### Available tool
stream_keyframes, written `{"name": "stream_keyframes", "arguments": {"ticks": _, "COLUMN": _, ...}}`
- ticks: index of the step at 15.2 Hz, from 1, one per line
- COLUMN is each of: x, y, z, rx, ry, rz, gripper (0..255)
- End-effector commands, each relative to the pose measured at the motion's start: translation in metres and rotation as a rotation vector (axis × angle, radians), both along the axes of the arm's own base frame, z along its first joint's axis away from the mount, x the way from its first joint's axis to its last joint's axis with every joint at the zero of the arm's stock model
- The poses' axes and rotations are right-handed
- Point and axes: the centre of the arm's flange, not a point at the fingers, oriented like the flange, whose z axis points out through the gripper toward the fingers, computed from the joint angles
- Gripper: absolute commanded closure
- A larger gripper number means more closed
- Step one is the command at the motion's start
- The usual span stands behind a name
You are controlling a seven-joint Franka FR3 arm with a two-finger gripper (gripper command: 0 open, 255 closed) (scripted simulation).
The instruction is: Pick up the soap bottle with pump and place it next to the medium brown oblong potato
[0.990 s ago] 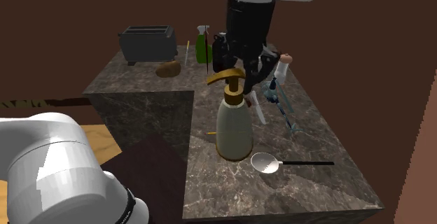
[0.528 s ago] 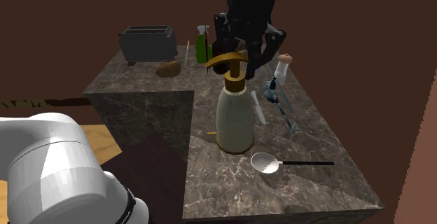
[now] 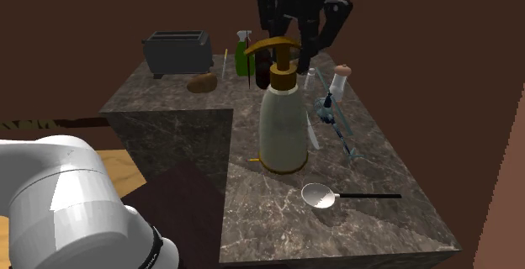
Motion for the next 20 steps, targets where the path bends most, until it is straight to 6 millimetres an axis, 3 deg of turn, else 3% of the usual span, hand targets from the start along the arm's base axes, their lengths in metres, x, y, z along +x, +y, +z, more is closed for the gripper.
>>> {"name": "stream_keyframes", "arguments": {"ticks": 1, "x": 0.000, "y": 0.000, "z": 0.011, "rx": 0.000, "ry": 0.000, "rz": 0.000, "gripper": 255}}
{"name": "stream_keyframes", "arguments": {"ticks": 20, "x": 0.000, "y": 0.000, "z": 0.111, "rx": 0.000, "ry": 0.000, "rz": 0.000, "gripper": 255}}
